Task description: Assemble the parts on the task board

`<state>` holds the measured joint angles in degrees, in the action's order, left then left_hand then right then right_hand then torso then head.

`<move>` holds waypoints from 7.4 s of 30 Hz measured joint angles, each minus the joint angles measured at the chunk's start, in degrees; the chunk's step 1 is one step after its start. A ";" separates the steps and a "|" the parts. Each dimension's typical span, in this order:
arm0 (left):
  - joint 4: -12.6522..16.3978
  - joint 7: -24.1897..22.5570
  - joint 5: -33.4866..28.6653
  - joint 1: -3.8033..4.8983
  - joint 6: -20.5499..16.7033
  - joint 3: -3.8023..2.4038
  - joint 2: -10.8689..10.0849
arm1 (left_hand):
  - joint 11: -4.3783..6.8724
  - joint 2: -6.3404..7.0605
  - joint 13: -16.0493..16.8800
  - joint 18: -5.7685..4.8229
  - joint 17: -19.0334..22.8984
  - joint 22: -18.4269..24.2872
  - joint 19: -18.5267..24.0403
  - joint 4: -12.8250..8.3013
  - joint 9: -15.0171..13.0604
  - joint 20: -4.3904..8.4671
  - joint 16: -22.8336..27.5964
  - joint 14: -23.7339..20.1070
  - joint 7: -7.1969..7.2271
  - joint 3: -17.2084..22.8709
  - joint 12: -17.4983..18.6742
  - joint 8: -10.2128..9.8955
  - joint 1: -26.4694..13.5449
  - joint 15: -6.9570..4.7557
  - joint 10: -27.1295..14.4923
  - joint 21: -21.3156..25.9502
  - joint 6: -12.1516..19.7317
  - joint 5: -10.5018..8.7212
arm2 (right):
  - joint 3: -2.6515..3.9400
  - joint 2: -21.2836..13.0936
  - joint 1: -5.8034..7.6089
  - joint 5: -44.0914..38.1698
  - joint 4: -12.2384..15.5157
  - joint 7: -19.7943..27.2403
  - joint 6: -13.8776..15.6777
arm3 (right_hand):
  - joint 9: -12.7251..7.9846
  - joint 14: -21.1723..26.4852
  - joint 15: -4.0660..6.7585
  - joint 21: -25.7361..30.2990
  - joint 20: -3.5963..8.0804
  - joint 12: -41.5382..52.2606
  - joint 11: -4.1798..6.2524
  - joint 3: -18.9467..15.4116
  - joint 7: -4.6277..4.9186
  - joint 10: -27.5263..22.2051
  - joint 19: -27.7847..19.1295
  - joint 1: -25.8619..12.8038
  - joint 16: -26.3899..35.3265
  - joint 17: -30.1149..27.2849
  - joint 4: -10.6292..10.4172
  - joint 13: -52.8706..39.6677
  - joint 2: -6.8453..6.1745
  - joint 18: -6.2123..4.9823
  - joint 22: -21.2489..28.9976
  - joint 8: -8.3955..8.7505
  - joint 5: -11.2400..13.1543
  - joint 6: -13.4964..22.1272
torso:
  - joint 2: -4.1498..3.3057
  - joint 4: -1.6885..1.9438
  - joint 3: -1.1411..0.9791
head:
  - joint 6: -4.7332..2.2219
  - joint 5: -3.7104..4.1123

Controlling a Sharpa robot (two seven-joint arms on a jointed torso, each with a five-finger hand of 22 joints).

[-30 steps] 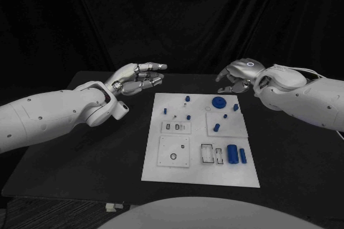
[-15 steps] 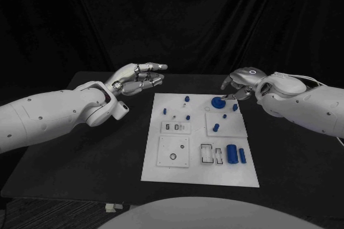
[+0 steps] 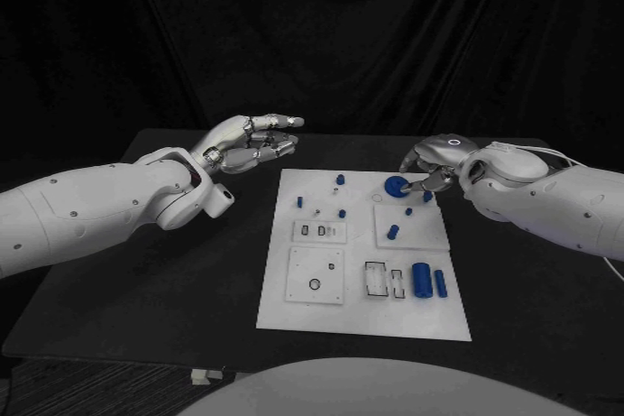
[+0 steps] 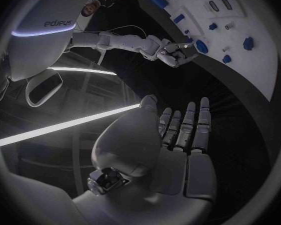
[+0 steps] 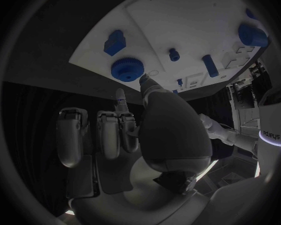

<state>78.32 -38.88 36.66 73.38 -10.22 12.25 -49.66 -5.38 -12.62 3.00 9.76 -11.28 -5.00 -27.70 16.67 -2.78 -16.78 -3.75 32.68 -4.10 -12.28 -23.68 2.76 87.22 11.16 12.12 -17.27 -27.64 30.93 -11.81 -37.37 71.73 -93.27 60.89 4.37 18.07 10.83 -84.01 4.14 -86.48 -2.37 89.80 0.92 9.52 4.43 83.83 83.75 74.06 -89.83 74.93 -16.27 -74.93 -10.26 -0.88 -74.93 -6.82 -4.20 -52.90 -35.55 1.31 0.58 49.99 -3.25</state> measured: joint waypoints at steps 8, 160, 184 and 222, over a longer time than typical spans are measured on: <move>0.00 0.00 0.00 0.00 0.10 0.00 0.01 | 0.00 0.00 0.00 0.00 0.00 0.00 0.00 0.00 0.00 0.00 0.00 0.00 0.00 0.00 0.00 0.00 0.00 0.00 0.00 0.00 0.00 0.00 | -0.01 0.62 -0.54 0.03 -0.30 0.15 0.08 | 0.21 0.00 0.00 0.00 -0.20 0.00 0.00 0.39 -0.21 0.00 0.20 1.60 0.00 0.00 0.07 0.01 0.56 -0.01 0.00 0.24 -2.54 0.20 | 0.02 -0.01 -0.04 | 0.00 0.12; -0.85 -0.01 0.01 -0.08 2.21 0.01 0.85 | -0.55 0.23 0.00 0.01 0.04 0.13 -0.41 -0.16 0.00 0.00 0.00 0.21 0.21 0.15 0.00 0.00 0.23 0.21 0.55 0.00 0.21 0.00 | 0.03 14.72 -0.45 0.33 -3.26 1.96 -3.54 | -5.57 0.01 0.83 2.56 0.93 -0.01 1.54 4.06 -2.46 0.10 0.29 4.76 0.01 -0.01 8.19 -0.01 4.08 -0.04 0.00 3.45 -5.96 17.81 | 0.03 -0.01 -0.02 | -0.01 0.05; -1.18 -0.02 0.02 -0.37 2.35 0.01 0.41 | -0.69 0.23 0.00 0.00 0.00 0.18 -0.41 0.01 0.00 0.00 0.00 0.40 0.20 0.31 0.00 0.00 0.23 0.40 0.69 0.00 0.21 0.00 | -0.01 -7.06 2.44 4.06 10.38 3.25 11.48 | -1.60 0.07 0.45 -3.34 0.50 -0.01 0.49 0.69 -0.21 0.30 0.28 3.13 0.01 -0.02 1.01 0.00 1.82 -0.03 0.01 -3.43 -1.08 0.39 | 0.23 -0.14 -0.07 | -0.01 0.61; -1.35 -0.02 0.02 -1.19 3.14 0.01 0.52 | -0.89 0.23 0.00 0.00 -0.03 0.26 -0.41 -0.15 0.00 0.00 0.00 0.81 0.42 0.47 0.22 0.00 0.68 0.40 0.89 0.00 0.42 0.21 | -0.04 -10.26 -3.03 12.57 7.27 4.50 12.75 | -1.36 0.12 0.09 -3.34 0.09 -0.01 0.08 0.21 0.21 0.30 0.29 4.28 0.01 -0.03 -0.26 0.02 0.67 -0.03 -0.02 -2.88 0.09 3.27 | 0.24 -0.06 0.02 | -0.01 0.76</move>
<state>76.98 -38.90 36.69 72.19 -7.08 12.26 -49.13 -6.27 -12.39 3.00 9.76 -11.31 -4.74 -28.11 16.52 -2.78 -16.78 -3.75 33.50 -3.69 -11.82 -23.46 2.76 87.90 11.56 13.01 -17.26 -27.22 31.15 -11.85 -47.63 68.70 -80.70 68.16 8.87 30.82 9.47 -83.89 4.23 -89.82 -2.27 89.80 1.00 9.72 4.63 84.13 84.04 78.34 -89.83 74.91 -16.53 -74.91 -9.59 -0.90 -74.95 -9.70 -4.11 -49.63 -35.31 1.25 0.60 49.99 -2.49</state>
